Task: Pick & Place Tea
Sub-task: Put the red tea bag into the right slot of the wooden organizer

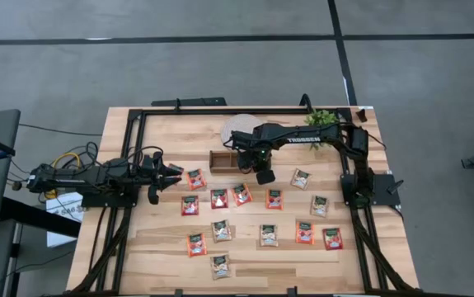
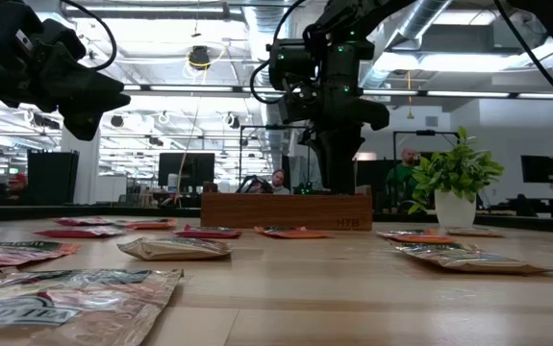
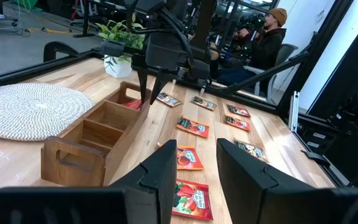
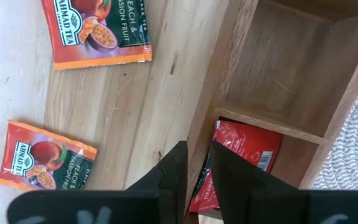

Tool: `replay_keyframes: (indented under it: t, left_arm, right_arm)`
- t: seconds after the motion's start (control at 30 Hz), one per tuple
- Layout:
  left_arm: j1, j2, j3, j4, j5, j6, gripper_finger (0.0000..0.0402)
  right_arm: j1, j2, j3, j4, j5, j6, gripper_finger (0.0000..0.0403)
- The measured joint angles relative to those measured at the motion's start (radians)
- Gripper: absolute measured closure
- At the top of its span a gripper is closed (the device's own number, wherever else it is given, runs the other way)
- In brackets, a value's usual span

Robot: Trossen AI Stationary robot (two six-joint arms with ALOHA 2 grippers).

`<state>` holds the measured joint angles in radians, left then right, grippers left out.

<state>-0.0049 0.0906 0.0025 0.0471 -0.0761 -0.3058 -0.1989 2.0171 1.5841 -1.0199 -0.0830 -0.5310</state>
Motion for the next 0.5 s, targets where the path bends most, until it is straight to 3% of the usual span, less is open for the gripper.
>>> replay_keyframes:
  t: [0.5]
  left_arm:
    - [0.0,0.0,0.0,0.0,0.0,0.0,0.0296]
  right_arm:
    - [0.0,0.0,-0.011,0.008,-0.007,0.008,0.0342]
